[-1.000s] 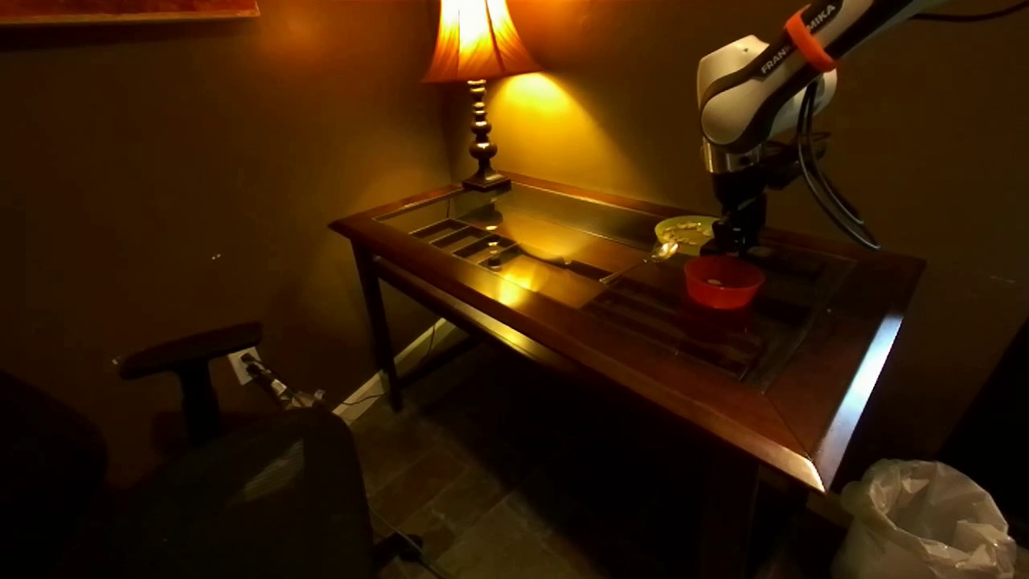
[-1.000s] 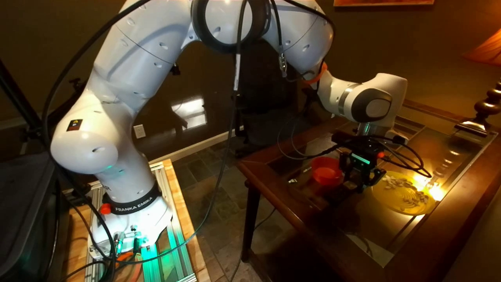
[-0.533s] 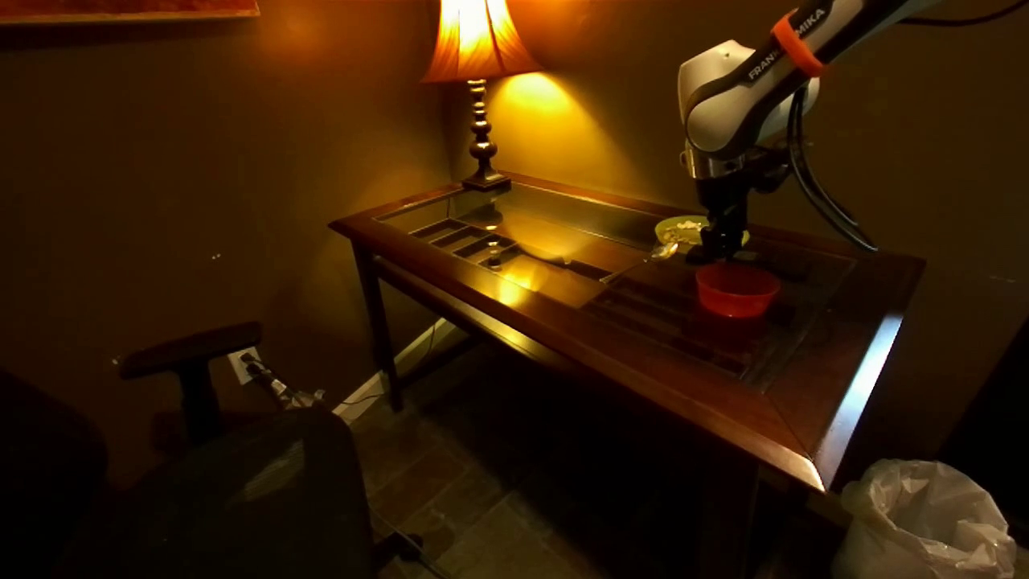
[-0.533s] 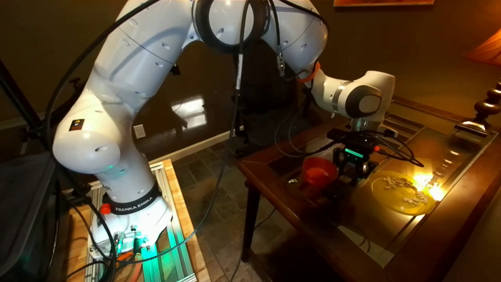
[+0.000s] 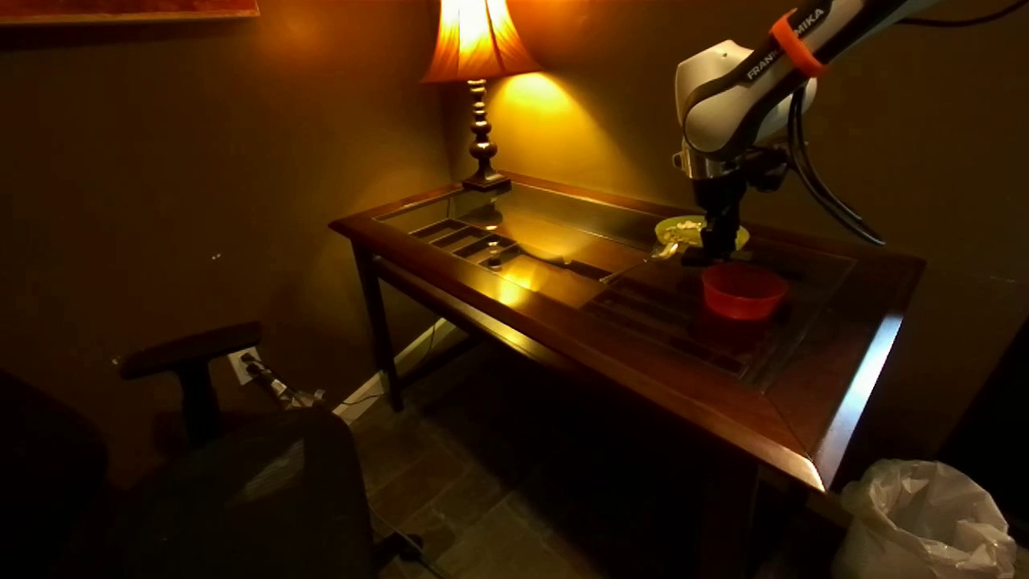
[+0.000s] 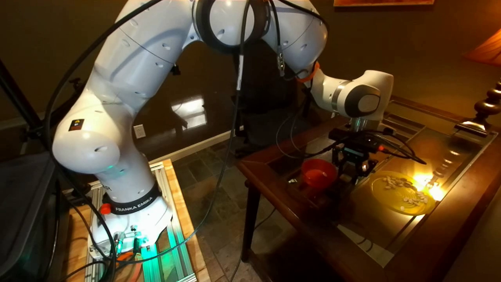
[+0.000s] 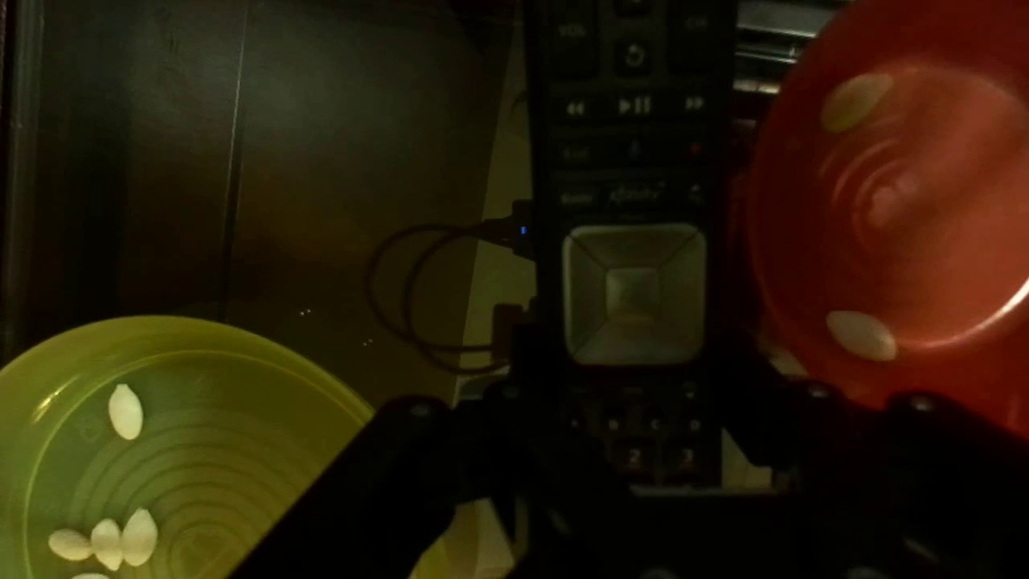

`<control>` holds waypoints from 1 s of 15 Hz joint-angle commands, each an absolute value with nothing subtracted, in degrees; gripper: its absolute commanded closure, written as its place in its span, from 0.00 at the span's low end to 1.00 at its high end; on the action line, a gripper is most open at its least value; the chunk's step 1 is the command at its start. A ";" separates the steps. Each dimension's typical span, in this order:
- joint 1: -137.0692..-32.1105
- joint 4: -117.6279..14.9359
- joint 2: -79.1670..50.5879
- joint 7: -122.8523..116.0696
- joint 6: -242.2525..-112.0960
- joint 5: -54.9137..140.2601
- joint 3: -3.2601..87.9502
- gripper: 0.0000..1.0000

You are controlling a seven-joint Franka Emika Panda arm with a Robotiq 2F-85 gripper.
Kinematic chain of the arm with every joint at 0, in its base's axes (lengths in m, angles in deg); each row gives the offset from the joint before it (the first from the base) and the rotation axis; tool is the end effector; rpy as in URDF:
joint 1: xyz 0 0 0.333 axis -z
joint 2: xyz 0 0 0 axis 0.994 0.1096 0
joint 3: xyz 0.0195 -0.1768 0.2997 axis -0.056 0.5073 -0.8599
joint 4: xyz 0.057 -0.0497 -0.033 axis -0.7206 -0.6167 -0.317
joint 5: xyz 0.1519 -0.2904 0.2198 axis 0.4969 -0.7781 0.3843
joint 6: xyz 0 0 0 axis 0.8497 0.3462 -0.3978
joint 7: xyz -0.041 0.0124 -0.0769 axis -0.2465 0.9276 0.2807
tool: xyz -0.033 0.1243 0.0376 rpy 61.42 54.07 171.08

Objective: Move the remote to the right

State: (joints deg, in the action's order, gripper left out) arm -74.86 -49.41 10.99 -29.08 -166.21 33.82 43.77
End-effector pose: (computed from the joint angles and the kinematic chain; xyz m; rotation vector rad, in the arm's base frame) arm 0.6803 -0.1772 0.1980 2.9288 0.3920 -0.3127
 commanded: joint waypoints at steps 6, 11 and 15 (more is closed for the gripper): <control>-71.92 -47.39 12.98 -35.55 -172.08 33.96 41.27 0.71; -71.48 -47.29 13.97 -39.10 -172.93 33.30 40.67 0.71; -71.64 -47.31 14.42 -41.14 -173.82 32.73 40.77 0.71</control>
